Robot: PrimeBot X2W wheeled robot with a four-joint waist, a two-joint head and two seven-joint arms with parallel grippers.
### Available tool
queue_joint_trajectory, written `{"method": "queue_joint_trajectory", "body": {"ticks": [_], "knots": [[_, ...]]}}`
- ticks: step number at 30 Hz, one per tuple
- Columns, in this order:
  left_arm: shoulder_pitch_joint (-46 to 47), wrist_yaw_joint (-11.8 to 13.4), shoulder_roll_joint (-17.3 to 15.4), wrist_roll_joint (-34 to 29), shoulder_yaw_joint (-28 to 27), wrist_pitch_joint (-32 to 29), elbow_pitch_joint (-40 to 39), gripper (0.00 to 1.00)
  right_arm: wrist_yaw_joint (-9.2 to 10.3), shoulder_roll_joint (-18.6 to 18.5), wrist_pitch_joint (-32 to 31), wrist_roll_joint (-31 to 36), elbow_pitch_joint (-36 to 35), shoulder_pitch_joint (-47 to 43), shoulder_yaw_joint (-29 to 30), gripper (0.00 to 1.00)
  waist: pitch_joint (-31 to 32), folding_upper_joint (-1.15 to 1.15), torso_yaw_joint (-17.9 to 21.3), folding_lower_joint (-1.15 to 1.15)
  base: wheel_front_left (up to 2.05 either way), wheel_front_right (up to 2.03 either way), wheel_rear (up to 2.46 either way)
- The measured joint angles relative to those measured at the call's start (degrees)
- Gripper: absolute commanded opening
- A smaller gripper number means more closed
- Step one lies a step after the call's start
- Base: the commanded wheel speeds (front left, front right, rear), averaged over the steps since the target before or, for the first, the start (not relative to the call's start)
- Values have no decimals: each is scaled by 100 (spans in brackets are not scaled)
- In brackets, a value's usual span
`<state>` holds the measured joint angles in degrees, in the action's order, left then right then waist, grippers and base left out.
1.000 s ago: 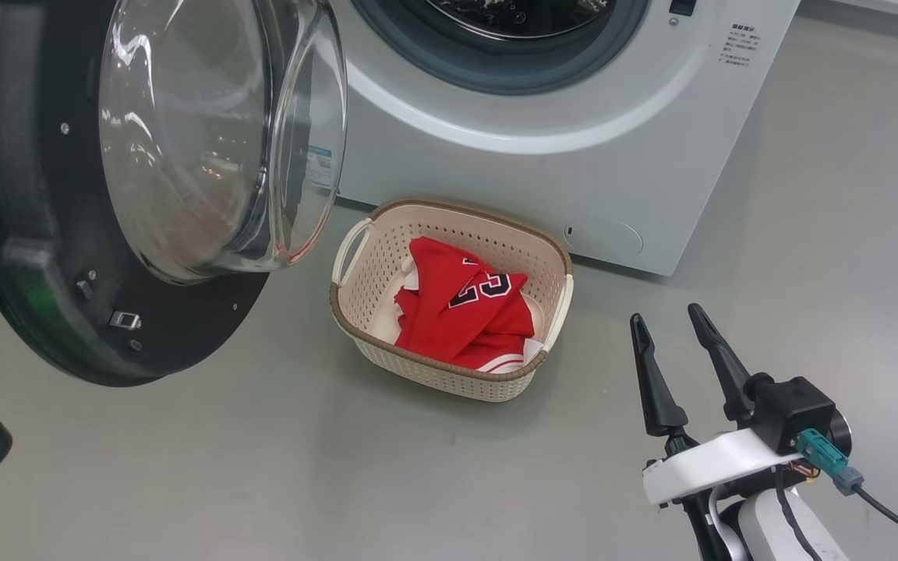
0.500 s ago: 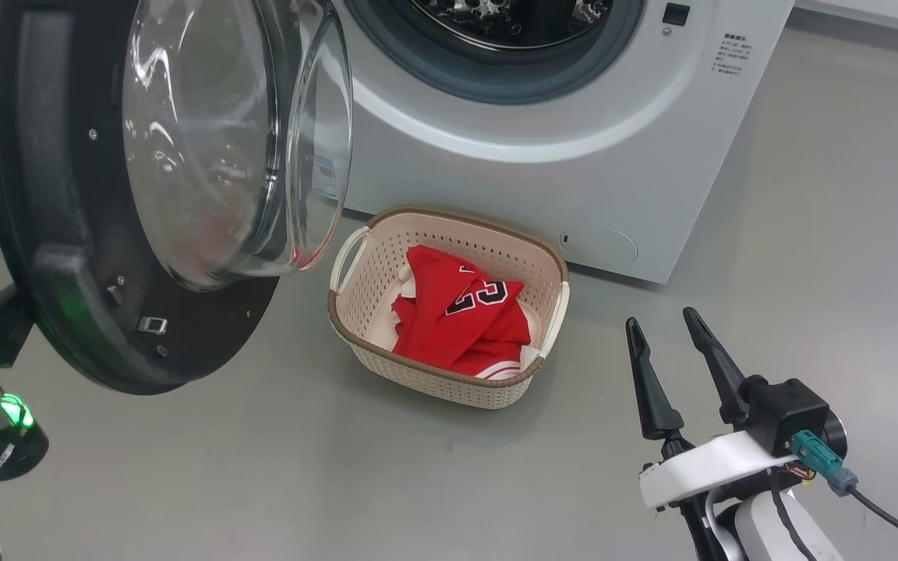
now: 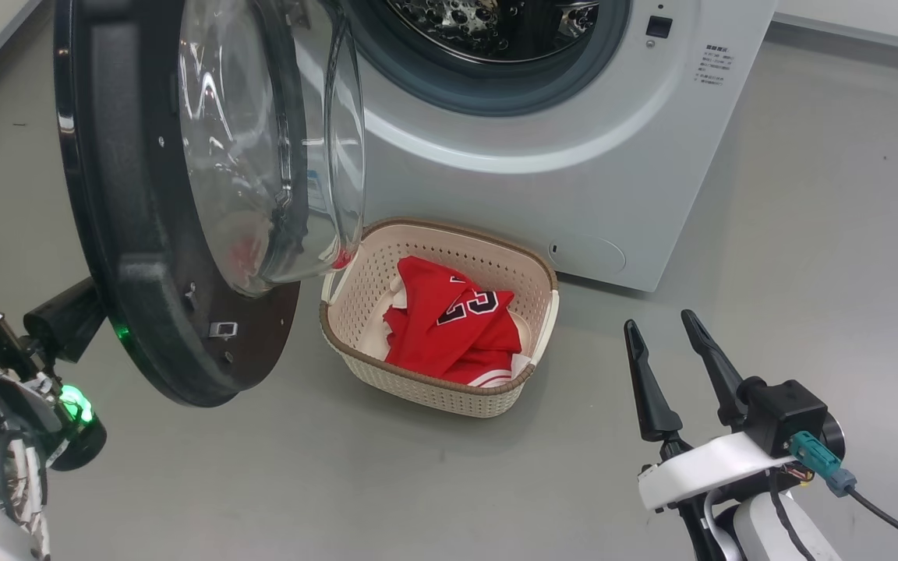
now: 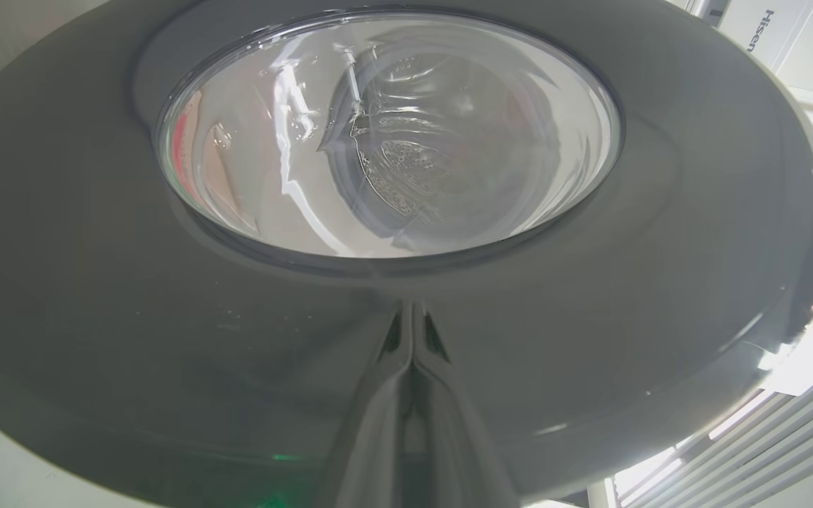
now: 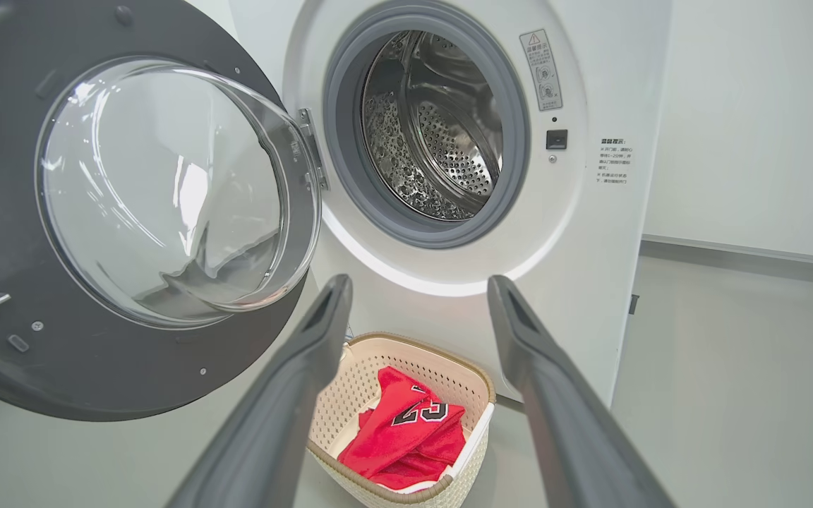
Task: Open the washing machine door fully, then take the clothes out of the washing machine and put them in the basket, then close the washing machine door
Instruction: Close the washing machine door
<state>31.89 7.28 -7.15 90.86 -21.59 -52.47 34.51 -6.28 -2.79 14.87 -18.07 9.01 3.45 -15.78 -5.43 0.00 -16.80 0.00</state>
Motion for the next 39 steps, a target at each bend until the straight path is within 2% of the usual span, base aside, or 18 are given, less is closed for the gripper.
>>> {"method": "queue_joint_trajectory", "body": {"ticks": [9,20,39], "knots": [[-207,0,202,59,26,-98,-280,0,41,0,0,-9,0,0,-12,100,1,0,189,0,0,0,0],[-419,0,421,191,87,-168,-539,0,47,1,-1,-57,-1,0,-43,100,34,0,600,0,0,0,0],[-577,0,519,470,237,-21,-731,0,103,1,0,-57,-43,-2,-116,100,-2,0,1575,0,0,0,0]]}}
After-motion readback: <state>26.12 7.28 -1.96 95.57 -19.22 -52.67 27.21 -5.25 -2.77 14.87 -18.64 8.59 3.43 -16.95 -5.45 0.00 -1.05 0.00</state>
